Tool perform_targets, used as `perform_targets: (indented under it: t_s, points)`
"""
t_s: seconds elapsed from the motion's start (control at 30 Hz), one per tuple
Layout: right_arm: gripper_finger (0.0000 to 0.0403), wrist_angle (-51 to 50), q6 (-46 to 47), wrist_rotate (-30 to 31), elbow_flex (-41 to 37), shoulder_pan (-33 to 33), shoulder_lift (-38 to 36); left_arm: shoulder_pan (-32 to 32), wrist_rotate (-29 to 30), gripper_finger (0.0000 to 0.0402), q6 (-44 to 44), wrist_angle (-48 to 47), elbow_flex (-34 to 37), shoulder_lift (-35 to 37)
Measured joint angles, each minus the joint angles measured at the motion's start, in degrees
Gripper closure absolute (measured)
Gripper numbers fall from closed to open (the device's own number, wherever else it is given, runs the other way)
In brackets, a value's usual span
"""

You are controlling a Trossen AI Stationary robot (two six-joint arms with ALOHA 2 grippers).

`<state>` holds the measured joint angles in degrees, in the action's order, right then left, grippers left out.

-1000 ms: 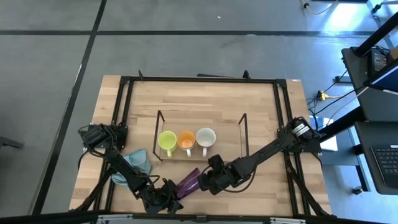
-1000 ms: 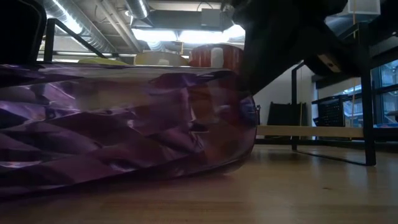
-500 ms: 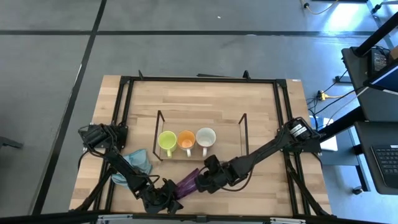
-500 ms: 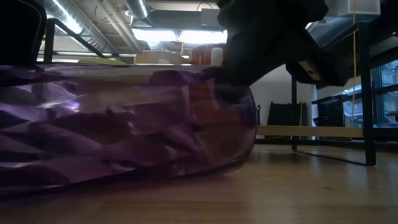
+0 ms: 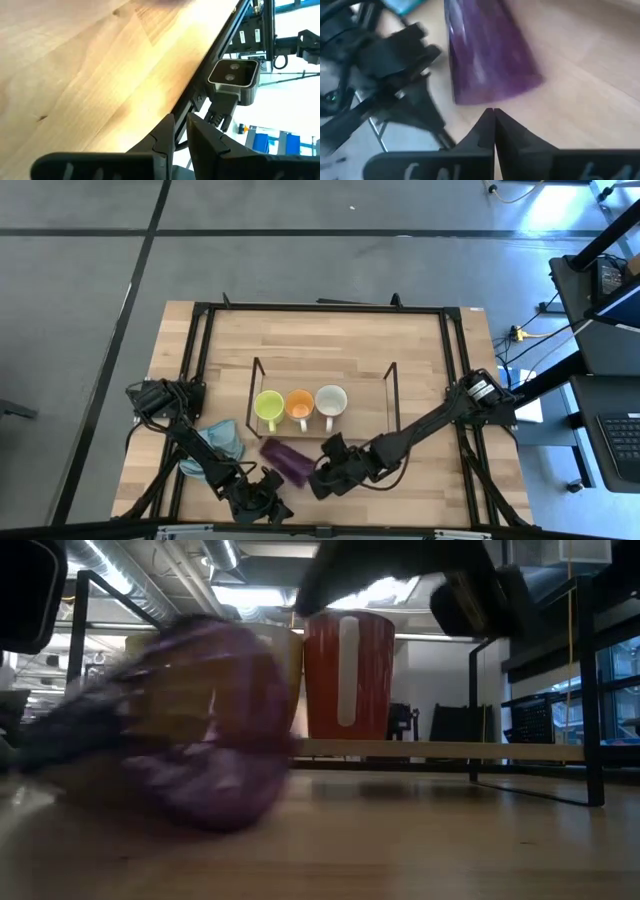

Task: Stack small to large cups/mugs on shelf
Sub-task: Put the violet cup on the shelf

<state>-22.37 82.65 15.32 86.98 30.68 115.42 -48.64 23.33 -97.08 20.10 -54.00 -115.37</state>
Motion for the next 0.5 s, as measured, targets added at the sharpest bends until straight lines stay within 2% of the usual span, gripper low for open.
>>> perform_targets:
  t_s: [0.23,0.33,0.43,0.5]
  points:
    - [0.0398,-5.92,-2.35,2.05,4.68,-0.04,-0.04,0.07,-0.58,0.0357,1.38,0.21,0.00,0.00]
    - [0.0398,-7.23,-1.88,2.79,4.70,-0.07,0.00,-0.60,1.43,0.0357,1.59,0.11,0.00,0.03]
    - [0.0397,-7.05,-0.65,2.62,4.74,0.09,0.00,-2.46,8.45,0.0360,-2.55,-6.96,0.00,1.31]
    - [0.0392,-7.21,0.40,2.97,4.74,0.31,0.00,-3.95,11.56,0.0364,-6.51,-16.62,0.28,3.23]
